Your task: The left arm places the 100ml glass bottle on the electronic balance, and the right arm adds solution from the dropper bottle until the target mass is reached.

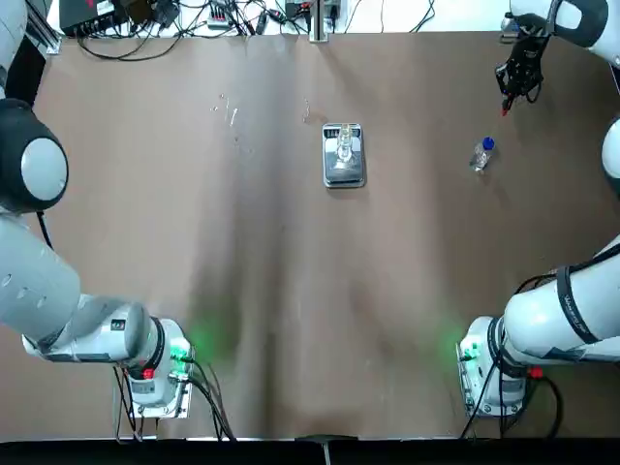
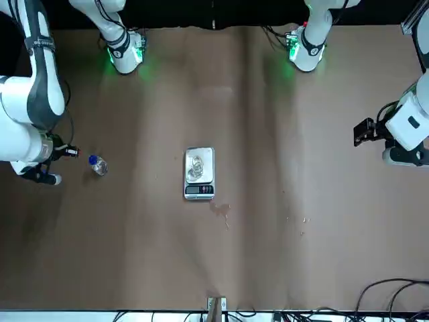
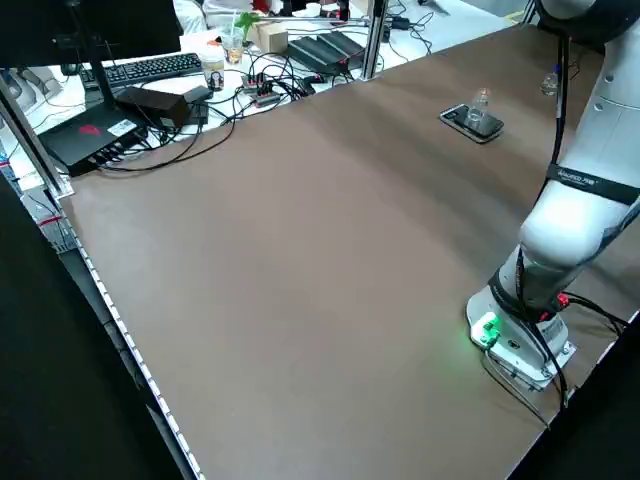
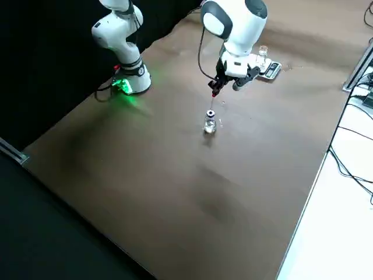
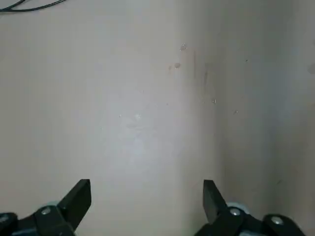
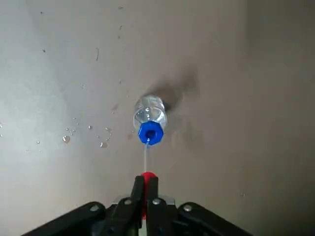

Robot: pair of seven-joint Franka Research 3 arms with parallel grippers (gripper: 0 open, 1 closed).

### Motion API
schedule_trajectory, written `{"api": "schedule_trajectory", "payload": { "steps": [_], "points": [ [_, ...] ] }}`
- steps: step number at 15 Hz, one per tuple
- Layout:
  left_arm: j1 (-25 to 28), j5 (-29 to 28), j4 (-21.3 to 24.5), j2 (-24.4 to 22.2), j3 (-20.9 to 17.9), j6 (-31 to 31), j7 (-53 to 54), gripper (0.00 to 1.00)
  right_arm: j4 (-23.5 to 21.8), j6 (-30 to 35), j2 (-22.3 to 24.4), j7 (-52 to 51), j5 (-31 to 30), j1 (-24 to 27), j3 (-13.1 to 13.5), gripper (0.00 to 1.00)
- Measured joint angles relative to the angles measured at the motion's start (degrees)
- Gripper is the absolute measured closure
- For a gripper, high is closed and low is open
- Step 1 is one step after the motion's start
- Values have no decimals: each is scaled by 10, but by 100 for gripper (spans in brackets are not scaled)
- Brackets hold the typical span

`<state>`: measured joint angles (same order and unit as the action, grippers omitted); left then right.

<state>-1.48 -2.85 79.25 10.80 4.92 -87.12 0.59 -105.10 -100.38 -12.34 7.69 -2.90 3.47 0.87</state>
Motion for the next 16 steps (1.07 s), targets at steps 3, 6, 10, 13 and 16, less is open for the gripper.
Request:
{"api": "schedule_trajectory", "payload": {
  "steps": [3,6,10,13,16],
  "points": [
    [0,0,0,0,0,0,0,0,-15,-16,0,0,0,0,0,95],
    [0,0,0,0,0,0,0,0,-19,-21,0,-1,0,0,0,95],
    [0,0,0,0,0,0,0,0,-20,-25,0,-7,-1,2,0,95],
    [0,0,0,0,0,0,0,0,-20,-30,0,-17,-1,10,0,95],
    [0,0,1,0,0,0,0,0,-20,-31,0,-19,-1,12,0,95]
  ]
}}
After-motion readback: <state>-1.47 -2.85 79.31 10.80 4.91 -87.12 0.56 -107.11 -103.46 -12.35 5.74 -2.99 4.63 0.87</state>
